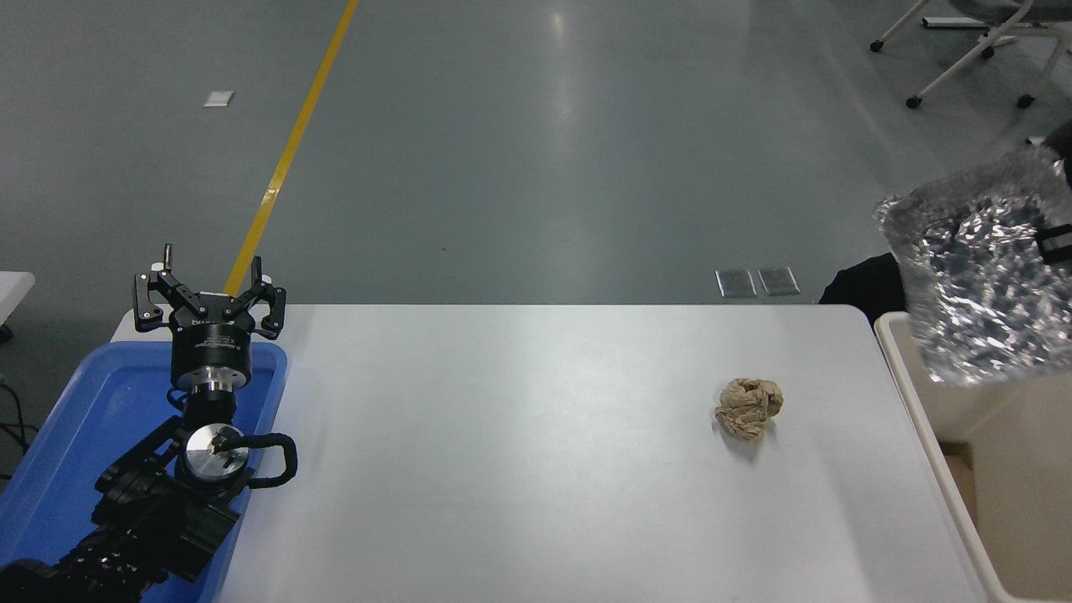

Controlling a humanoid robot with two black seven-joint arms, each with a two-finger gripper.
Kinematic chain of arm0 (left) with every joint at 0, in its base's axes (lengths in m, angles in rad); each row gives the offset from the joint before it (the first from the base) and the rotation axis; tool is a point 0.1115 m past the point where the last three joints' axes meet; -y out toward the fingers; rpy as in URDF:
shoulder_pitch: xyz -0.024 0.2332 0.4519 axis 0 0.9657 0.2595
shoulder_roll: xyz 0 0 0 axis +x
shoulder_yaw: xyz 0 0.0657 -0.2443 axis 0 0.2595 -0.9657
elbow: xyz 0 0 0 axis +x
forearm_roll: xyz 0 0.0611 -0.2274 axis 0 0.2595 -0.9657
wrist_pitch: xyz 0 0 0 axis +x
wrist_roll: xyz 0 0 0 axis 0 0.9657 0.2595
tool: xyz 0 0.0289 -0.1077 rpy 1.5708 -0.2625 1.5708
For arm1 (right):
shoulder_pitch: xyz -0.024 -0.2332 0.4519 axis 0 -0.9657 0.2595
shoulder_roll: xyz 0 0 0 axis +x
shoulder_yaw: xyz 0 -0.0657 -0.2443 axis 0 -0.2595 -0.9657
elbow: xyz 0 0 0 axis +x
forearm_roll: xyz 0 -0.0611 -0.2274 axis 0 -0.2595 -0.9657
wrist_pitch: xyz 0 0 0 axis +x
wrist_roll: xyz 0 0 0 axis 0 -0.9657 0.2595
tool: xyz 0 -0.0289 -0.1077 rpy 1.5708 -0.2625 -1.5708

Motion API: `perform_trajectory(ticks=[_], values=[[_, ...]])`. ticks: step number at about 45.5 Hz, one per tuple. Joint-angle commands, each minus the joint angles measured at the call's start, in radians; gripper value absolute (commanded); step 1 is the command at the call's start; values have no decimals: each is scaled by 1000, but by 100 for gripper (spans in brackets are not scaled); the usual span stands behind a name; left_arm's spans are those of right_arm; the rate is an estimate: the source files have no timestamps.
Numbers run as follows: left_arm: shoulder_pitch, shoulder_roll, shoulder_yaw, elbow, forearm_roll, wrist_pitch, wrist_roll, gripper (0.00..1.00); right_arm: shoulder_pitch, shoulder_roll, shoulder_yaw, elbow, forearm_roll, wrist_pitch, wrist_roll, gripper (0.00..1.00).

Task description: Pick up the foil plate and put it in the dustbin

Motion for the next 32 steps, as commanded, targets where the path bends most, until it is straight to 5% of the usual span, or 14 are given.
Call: perform_trajectory(ticks=[1, 25, 32], values=[[-2, 0, 0, -1, 0, 0, 0, 99, -314, -42, 10, -276, -41, -166, 1, 0], [-2, 0, 0, -1, 0, 0, 0, 99, -970, -30, 457, -690, -28, -177, 0, 0], [-2, 0, 0, -1, 0, 0, 0, 99, -1158, 31, 566, -831, 87, -177, 0, 0]])
